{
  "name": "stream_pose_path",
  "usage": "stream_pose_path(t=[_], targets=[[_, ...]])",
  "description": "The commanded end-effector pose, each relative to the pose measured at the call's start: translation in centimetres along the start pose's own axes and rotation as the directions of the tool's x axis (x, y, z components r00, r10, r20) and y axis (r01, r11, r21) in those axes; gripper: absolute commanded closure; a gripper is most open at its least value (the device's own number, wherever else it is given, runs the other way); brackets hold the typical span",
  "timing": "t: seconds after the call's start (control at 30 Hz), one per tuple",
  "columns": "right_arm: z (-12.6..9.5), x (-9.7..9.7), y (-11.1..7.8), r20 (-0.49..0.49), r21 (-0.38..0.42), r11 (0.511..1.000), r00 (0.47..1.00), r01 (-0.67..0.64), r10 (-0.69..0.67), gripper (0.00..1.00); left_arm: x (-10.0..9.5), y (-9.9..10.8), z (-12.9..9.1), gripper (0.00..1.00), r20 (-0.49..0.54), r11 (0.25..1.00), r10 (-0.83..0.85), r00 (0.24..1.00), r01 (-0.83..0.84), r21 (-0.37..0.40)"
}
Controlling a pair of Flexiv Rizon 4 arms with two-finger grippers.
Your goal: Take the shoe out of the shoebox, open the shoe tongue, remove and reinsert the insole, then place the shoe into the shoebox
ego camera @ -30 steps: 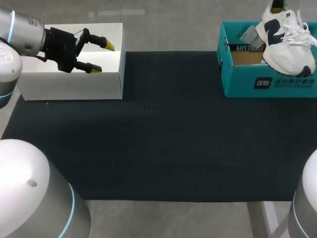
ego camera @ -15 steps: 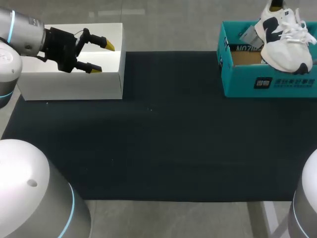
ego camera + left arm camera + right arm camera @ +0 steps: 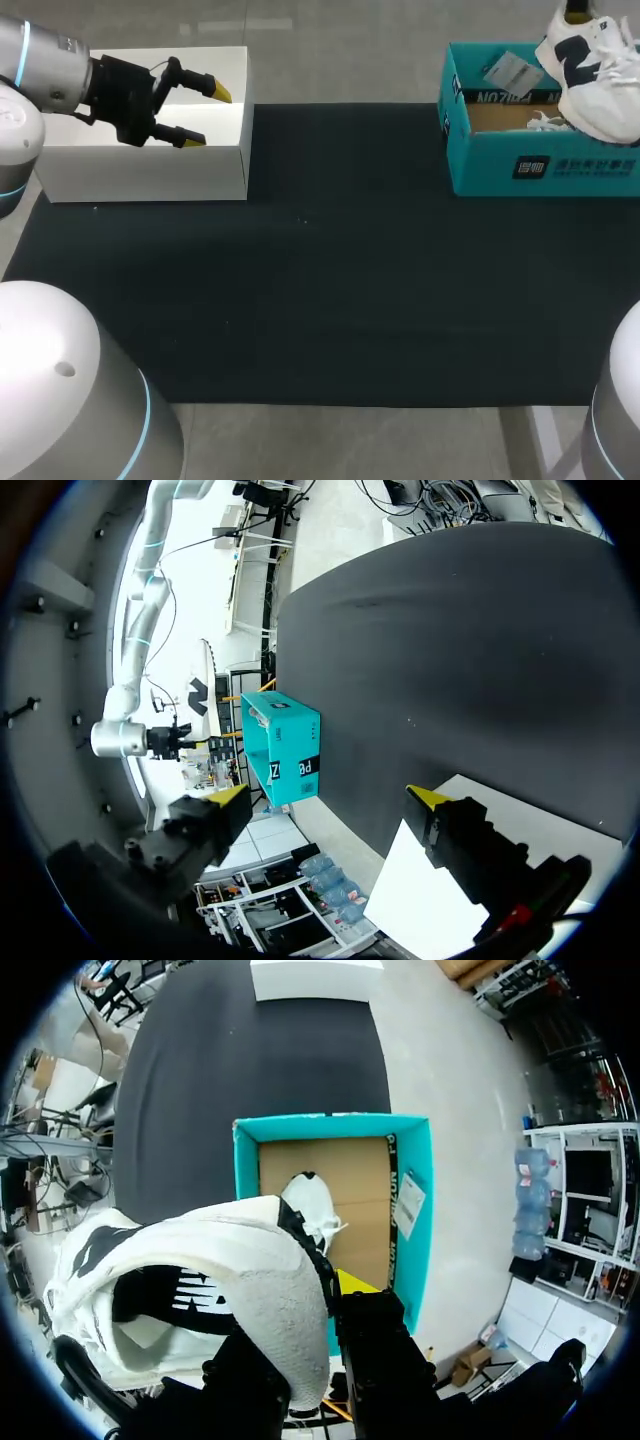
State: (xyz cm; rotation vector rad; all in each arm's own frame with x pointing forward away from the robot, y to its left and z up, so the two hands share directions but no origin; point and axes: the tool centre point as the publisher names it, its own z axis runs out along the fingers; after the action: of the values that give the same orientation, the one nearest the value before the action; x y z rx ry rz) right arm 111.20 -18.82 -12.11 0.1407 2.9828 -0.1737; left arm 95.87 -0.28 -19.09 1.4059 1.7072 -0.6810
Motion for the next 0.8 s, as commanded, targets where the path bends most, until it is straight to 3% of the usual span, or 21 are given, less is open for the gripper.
stream_pose_path(t=[0.03,0.27,0.53,0.8], targets=[[1.2,-2.0,-1.7,0.015,0.028,1.000,1.000,-0.001,0.001,1.00,0.0,0.0,0.0,0.00,-0.002,1.000,0.001,1.000,-0.001,0.000],[3.5,-5.0,-5.6,0.046,0.104,0.994,0.999,-0.018,0.014,1.00,0.0,0.0,0.0,0.00,-0.002,1.000,0.001,1.000,-0.001,0.000],[6.0,-8.0,-9.6,-0.005,0.047,0.999,1.000,-0.020,0.021,1.00,0.0,0.0,0.0,0.00,-0.002,1.000,0.001,1.000,-0.001,0.000],[7.8,-10.2,-12.5,-0.038,0.082,0.996,0.998,-0.043,0.046,1.00,0.0,0.0,0.0,0.00,-0.002,1.000,0.001,1.000,-0.001,0.000]])
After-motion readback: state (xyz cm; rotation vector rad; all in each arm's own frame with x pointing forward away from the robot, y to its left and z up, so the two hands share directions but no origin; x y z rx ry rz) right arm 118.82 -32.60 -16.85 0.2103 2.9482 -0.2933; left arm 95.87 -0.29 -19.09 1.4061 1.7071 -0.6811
